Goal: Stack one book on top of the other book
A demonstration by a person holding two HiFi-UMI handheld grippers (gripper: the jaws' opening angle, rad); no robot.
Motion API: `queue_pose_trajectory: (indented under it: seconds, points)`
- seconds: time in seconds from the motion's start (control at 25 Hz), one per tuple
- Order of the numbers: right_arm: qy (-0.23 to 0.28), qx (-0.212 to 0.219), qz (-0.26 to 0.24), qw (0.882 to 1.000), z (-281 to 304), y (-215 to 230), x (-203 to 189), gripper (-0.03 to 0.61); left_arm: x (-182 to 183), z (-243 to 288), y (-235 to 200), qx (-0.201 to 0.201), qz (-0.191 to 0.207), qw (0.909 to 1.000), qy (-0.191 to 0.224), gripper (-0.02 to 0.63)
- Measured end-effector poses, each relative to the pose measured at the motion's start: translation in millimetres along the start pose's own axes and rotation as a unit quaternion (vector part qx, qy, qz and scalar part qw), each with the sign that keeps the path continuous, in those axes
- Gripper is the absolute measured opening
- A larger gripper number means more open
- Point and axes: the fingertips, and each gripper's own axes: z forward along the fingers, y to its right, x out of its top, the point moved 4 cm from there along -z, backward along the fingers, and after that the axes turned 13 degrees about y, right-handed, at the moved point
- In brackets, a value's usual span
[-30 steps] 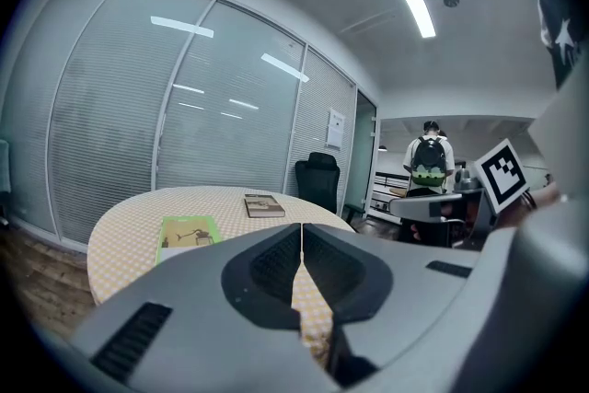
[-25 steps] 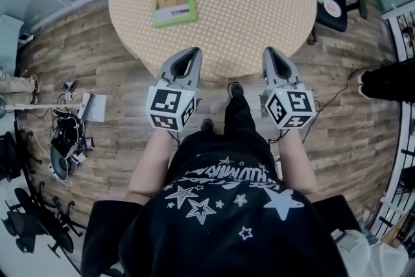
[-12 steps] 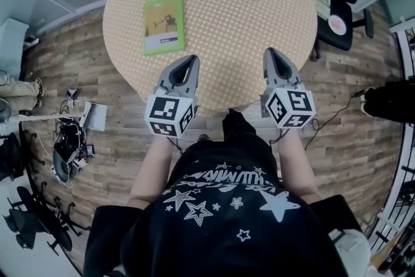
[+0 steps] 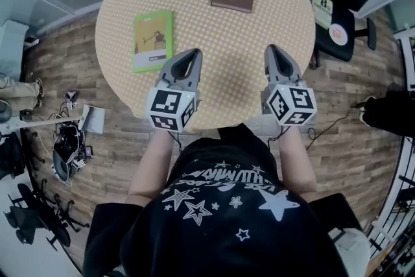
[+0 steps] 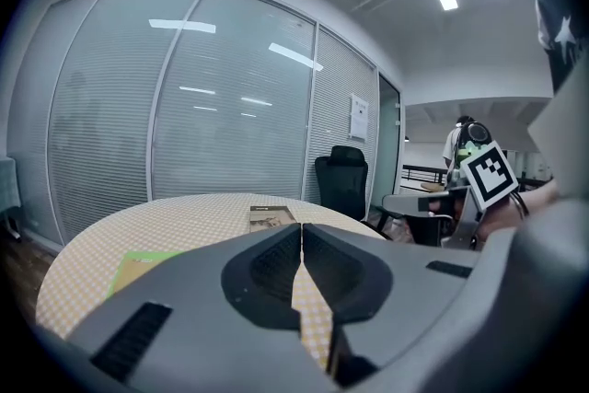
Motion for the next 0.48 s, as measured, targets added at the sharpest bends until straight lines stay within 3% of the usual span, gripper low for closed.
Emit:
queue_pose_trajectory:
  seconds: [0.48]
  points:
    - [-0.017, 0.008, 0.032, 0.999, 52, 45, -12, 0.028, -2, 61, -15, 0.019, -0.017, 0.9996, -0.015, 0.014]
